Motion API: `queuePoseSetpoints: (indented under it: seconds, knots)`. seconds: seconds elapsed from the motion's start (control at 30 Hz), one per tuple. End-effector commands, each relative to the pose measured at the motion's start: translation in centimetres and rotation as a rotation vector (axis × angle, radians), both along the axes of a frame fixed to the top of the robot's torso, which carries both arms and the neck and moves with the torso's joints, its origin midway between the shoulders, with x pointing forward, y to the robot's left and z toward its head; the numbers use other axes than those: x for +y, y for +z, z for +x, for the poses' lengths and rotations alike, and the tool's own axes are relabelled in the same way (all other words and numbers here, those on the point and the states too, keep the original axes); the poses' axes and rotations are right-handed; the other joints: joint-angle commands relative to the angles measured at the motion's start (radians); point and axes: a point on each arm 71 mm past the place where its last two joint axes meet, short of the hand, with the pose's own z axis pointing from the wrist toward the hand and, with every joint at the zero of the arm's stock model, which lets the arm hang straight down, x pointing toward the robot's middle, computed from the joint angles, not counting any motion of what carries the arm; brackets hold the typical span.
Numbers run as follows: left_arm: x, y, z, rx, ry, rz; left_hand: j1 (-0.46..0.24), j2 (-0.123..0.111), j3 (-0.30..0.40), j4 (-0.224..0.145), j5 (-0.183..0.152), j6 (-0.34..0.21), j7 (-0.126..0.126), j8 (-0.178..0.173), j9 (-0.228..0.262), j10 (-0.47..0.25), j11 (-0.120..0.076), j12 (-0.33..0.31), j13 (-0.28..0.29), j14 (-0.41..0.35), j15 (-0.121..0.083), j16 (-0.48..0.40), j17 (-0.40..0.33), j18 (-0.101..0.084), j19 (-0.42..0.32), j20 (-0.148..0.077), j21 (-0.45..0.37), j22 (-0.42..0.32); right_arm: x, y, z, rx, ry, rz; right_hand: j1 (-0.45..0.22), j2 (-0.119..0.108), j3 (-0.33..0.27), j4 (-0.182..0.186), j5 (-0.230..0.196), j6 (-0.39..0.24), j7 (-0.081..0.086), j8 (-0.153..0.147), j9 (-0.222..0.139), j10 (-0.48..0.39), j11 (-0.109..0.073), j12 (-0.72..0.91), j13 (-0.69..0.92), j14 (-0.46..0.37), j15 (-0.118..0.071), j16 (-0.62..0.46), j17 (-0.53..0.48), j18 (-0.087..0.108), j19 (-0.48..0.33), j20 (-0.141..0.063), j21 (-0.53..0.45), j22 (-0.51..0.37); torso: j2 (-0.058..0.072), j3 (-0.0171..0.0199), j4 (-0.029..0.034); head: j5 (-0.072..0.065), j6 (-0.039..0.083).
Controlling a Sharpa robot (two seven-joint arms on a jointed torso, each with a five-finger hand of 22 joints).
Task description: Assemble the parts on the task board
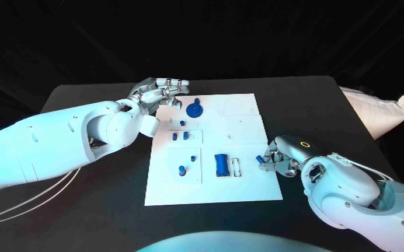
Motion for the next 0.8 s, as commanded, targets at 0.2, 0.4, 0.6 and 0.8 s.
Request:
queuePoseSetpoints:
  seconds: [0.2,0.4,0.6,0.8]
  knots:
    - [-0.4,0.2,-0.2,-0.005,-0.025,-0.018,-0.003,0.001,-0.006,-0.001,0.0,-0.01,0.0,0.003,-0.001,-0.007,0.0,0.006,0.001,-0.006,0.003,-0.002,-0.001,0.02,0.0,0.002,-0.005,-0.001,0.0,-2.1,-0.6,0.062,0.064,-0.216,0.036,-0.004,0.025,-0.012,-0.047,0.0,0.007,-0.007,-0.012,-0.012,0.0,-0.02,-0.008,0.039,0.007,-0.009,-0.005,0.006,-0.01,0.001,-0.008,-0.005,0.001,0.0014,-0.0019,0.002,0.001]
    - [-0.4,0.2,-0.2,-0.006,-0.026,-0.019,-0.003,0.001,-0.006,-0.001,0.0,-0.01,0.0,0.003,-0.001,-0.007,0.0,0.006,0.001,-0.006,0.003,-0.002,-0.001,0.02,0.0,0.002,-0.005,-0.001,0.1,-2.2,-0.6,0.046,0.064,-0.208,0.066,0.012,0.061,-0.023,-0.042,0.004,0.004,-0.009,-0.014,-0.011,-0.003,-0.023,-0.008,0.04,0.004,-0.008,-0.002,0.005,-0.008,0.0,-0.008,-0.003,0.0,0.0008,0.0005,-0.001,0.0]
    - [-0.4,0.2,-0.2,-0.008,-0.024,-0.019,-0.003,0.001,-0.006,-0.001,0.0,-0.01,0.0,0.003,-0.001,-0.007,0.0,0.006,0.001,-0.006,0.003,-0.002,-0.001,0.02,0.0,0.002,-0.005,-0.001,0.4,-1.8,-0.7,0.022,0.033,-0.113,0.142,0.043,0.168,-0.064,-0.02,0.007,0.003,-0.014,-0.017,-0.018,-0.007,-0.04,-0.018,0.042,0.001,-0.008,0.003,0.004,-0.003,-0.006,-0.005,0.002,0.001,0.002,-0.0014,0.0,0.004]
    - [-0.5,0.2,-0.2,-0.009,-0.027,-0.015,-0.002,0.002,-0.006,-0.002,0.001,-0.011,-0.001,0.004,-0.001,-0.008,0.0,0.008,0.001,-0.007,0.003,-0.001,-0.002,0.02,0.001,0.002,-0.006,-0.002,0.5,-1.2,-0.9,0.037,-0.046,0.076,0.128,0.033,0.259,-0.067,0.008,0.006,0.005,-0.018,-0.018,-0.011,-0.005,-0.052,-0.026,0.043,0.002,-0.006,0.007,0.002,0.004,-0.005,-0.001,0.01,0.001,0.0016,-0.0008,-0.001,0.005]
